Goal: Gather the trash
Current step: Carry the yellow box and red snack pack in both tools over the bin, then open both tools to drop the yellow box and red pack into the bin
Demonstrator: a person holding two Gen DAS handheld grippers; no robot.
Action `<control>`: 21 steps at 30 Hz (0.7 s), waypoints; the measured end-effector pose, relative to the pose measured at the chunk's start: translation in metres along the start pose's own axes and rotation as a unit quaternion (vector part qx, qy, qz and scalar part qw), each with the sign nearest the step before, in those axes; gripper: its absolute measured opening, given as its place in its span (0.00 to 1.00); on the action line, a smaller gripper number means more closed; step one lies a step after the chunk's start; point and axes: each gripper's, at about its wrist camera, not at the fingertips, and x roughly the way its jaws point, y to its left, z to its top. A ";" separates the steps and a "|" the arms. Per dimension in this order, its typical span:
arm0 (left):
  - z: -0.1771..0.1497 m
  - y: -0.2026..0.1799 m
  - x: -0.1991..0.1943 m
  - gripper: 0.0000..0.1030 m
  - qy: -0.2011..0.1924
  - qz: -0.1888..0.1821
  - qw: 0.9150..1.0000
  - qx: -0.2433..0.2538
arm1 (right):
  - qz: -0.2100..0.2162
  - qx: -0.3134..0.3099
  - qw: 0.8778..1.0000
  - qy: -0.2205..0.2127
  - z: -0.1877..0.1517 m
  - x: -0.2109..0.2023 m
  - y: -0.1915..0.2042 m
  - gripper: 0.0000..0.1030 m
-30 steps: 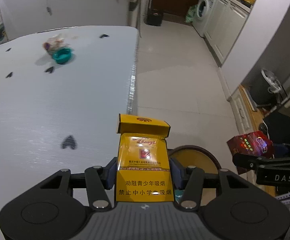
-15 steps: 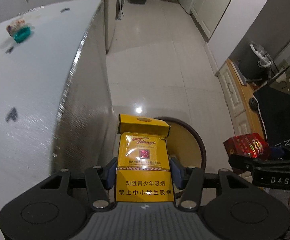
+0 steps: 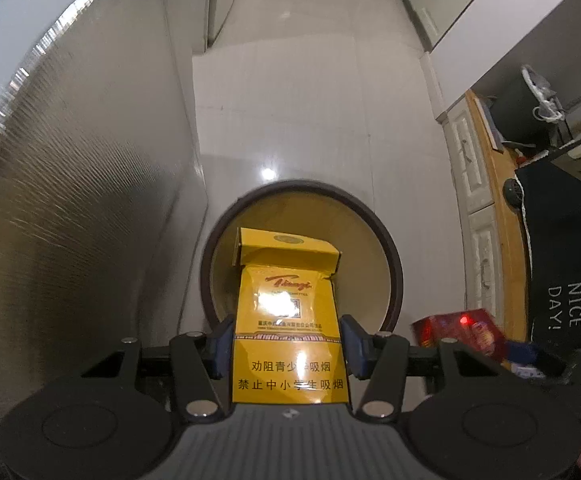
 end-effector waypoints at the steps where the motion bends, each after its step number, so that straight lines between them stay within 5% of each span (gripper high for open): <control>1: 0.001 0.000 0.007 0.53 0.005 -0.003 1.000 -0.007 | 0.003 0.001 1.000 0.006 0.001 0.007 0.000 0.85; 21: 0.030 0.012 0.090 0.53 0.029 -0.012 0.997 -0.065 | 0.045 0.014 0.997 0.067 0.013 0.115 -0.005 0.87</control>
